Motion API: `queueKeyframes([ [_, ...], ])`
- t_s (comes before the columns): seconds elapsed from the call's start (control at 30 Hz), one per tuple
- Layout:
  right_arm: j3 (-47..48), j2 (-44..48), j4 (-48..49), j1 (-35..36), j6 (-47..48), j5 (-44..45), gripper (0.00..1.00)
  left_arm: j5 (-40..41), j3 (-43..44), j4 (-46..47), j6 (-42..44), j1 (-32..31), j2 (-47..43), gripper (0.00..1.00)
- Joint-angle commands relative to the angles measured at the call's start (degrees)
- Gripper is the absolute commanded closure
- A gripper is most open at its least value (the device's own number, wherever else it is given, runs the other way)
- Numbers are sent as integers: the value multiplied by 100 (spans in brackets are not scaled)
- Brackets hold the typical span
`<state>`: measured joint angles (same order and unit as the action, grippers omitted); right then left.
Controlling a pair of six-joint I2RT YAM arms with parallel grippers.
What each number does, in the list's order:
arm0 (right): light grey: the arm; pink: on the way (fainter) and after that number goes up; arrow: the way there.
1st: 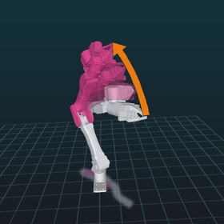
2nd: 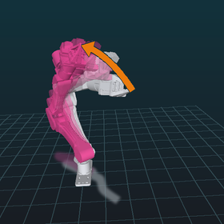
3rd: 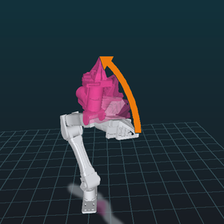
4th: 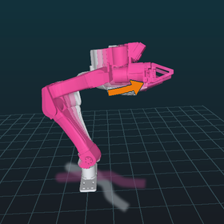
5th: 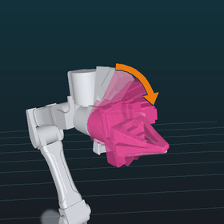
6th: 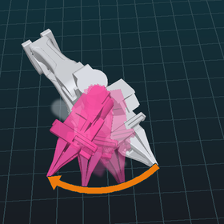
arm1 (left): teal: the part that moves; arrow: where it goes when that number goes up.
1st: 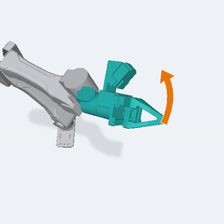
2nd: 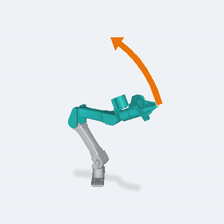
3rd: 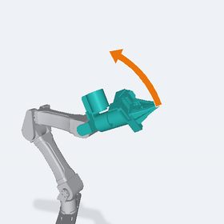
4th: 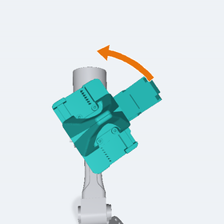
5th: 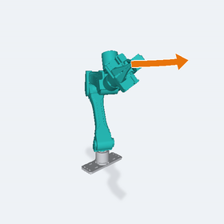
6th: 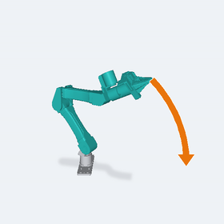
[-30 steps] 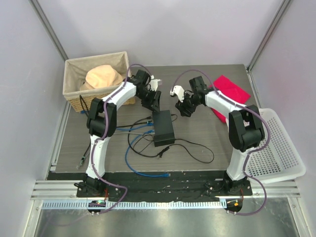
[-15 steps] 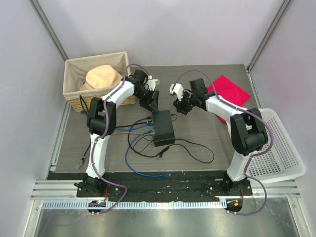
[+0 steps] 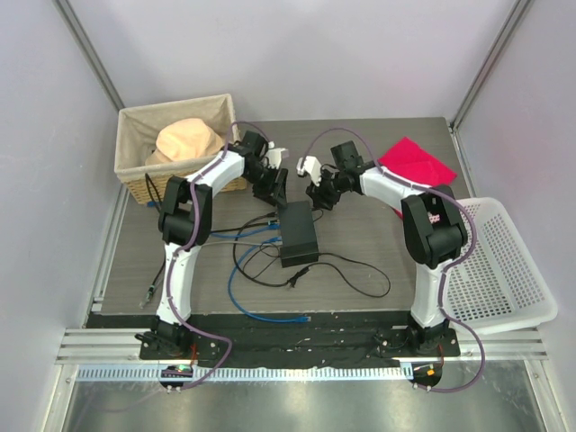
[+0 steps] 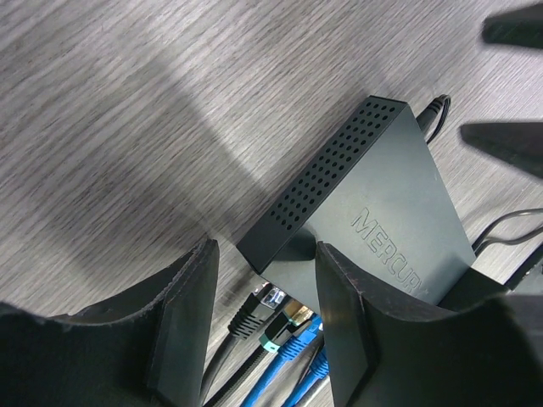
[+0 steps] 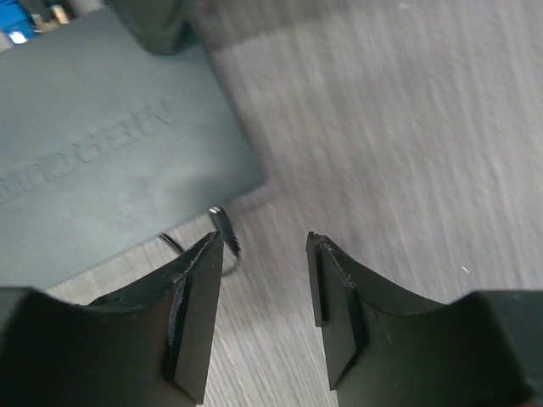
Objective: Pull the plug from the switch port
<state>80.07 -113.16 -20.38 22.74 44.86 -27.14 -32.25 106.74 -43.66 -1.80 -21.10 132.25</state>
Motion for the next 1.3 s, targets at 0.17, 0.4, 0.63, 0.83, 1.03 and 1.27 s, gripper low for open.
queueKeyframes([
  [0.17,562,-346,-1090,81,795,-372,49,430,-426,367,-39,10,64,47],
  [0.4,720,-566,-1117,81,1024,-222,51,386,-452,402,-39,10,65,46],
  [0.63,1001,-803,-1126,90,1200,-222,53,404,-443,402,-48,18,82,45],
  [0.83,1221,-1005,-1791,116,1858,-336,53,430,-435,393,-31,-17,73,44],
  [1.03,1590,-1287,-2576,152,2422,-538,56,474,-461,402,-31,-25,65,44],
  [1.27,1555,-1322,-2708,283,2633,-494,57,500,-496,411,5,-17,108,44],
])
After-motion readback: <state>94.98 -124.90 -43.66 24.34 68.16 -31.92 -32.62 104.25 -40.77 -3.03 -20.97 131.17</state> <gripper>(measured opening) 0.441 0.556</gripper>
